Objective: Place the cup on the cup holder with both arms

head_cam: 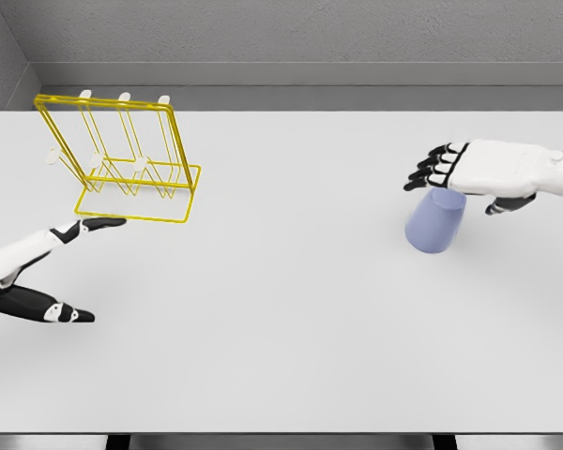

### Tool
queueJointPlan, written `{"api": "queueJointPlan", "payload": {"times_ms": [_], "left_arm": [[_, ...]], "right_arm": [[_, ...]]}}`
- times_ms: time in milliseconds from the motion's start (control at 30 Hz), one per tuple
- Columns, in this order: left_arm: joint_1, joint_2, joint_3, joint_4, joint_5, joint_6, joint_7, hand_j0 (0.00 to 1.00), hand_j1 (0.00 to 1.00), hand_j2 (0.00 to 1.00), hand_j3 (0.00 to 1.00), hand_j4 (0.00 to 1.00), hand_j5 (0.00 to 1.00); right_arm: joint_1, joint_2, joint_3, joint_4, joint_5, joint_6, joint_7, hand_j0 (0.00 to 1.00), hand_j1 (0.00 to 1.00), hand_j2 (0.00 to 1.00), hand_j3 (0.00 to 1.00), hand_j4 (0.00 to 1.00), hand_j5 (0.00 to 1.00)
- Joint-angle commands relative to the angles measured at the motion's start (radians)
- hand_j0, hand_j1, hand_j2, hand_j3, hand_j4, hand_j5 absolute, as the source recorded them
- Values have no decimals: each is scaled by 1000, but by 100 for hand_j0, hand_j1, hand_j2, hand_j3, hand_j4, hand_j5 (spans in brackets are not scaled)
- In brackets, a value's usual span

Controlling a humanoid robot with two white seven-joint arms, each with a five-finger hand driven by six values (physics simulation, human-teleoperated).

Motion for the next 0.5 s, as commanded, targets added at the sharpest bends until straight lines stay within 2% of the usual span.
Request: {"api": "queueJointPlan", "payload": {"times_ms": [0, 67, 233, 467], "left_arm": [[0, 5, -41, 0, 91, 1, 2, 100, 100, 100, 100, 100, 100], [0, 3, -61, 0, 100, 1, 2, 100, 100, 100, 100, 100, 100], [-5, -6, -65, 0, 247, 1, 2, 100, 100, 100, 100, 100, 100], [-6, -7, -85, 1, 225, 1, -5, 100, 100, 100, 100, 100, 100]], "right_arm": [[0, 15, 24, 10, -1, 2, 2, 100, 100, 100, 100, 100, 100], [0, 39, 30, 40, 1, 2, 25, 100, 100, 100, 100, 100, 100], [-8, 79, 36, 70, 28, 2, 27, 100, 100, 100, 100, 100, 100], [-15, 101, 65, 108, 41, 2, 28, 100, 100, 100, 100, 100, 100]]}}
